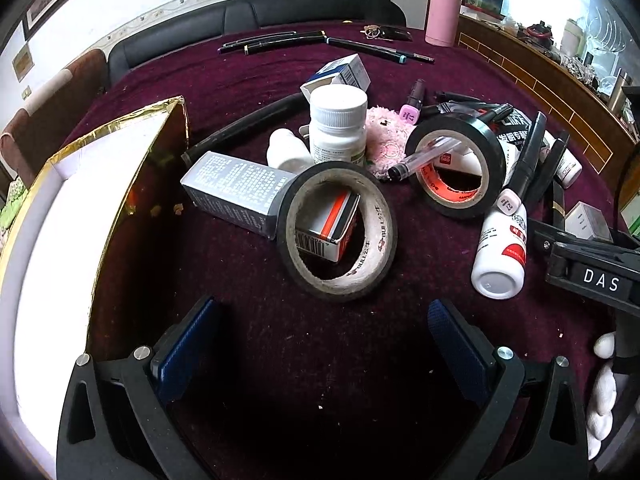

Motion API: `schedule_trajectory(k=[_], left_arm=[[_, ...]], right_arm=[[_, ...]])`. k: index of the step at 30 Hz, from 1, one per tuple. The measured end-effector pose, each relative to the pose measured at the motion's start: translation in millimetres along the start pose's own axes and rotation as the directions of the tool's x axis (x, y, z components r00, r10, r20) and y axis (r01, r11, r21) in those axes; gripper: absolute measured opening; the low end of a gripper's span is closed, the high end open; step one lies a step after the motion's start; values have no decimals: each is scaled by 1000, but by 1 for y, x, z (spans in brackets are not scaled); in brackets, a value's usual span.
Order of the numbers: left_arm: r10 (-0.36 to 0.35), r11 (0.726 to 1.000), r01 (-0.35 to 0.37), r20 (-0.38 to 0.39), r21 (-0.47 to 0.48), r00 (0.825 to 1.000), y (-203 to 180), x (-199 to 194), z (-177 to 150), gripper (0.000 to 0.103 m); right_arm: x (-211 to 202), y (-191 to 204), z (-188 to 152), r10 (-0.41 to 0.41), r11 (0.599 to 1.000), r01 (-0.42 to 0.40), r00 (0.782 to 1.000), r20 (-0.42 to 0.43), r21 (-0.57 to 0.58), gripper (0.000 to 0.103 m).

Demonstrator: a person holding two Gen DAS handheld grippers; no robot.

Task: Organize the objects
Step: 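Lower the left gripper onto the white-core black tape roll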

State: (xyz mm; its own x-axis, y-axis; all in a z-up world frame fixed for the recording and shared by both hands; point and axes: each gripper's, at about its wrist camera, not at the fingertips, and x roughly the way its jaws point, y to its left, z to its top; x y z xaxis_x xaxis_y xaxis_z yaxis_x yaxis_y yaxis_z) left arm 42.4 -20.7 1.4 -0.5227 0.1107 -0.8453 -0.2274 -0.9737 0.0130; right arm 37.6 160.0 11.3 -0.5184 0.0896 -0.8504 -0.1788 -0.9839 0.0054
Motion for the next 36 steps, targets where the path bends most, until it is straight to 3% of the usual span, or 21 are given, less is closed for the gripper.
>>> schedule_trajectory(k=[10, 16, 20, 24, 27, 29, 30, 31, 36], left_arm=[[-2, 1000, 2, -2, -4, 1000, -1, 0, 2, 102], [-10, 1000, 10, 0, -7, 1000, 0, -1, 2, 101], [-50, 998, 50, 19, -26, 999, 7, -6, -1, 101], [-128, 990, 132, 78, -50, 989, 17, -27, -2, 101], [-157, 986, 162, 141, -26, 978, 19, -45, 2, 101], [-157, 987, 162, 160, -19, 975, 17, -48, 6, 101], [-147, 988, 152, 156, -21, 977, 17, -47, 9, 101], [-134, 990, 138, 149, -21, 980, 17, -43, 12, 101], [-74, 997, 76, 112, -8, 991, 7, -20, 28, 100]], right_arm=[[1, 4, 2, -22, 1000, 22, 1000, 3, 14, 103], [-1, 3, 2, 8, 1000, -8, 1000, -9, -10, 102], [-20, 3, -1, 8, 1000, -7, 998, 68, -9, 99], [-55, -5, 1, -22, 999, 12, 967, 254, 39, 99], [-60, -12, 7, -31, 997, 5, 946, 323, 81, 99], [-51, -14, 7, -38, 995, 8, 947, 318, 96, 99], [-46, -15, 7, -21, 995, -7, 958, 287, 98, 99], [-44, -17, 9, 17, 994, -46, 959, 282, 97, 99], [-38, -16, 8, 52, 993, -78, 963, 266, 87, 99]])
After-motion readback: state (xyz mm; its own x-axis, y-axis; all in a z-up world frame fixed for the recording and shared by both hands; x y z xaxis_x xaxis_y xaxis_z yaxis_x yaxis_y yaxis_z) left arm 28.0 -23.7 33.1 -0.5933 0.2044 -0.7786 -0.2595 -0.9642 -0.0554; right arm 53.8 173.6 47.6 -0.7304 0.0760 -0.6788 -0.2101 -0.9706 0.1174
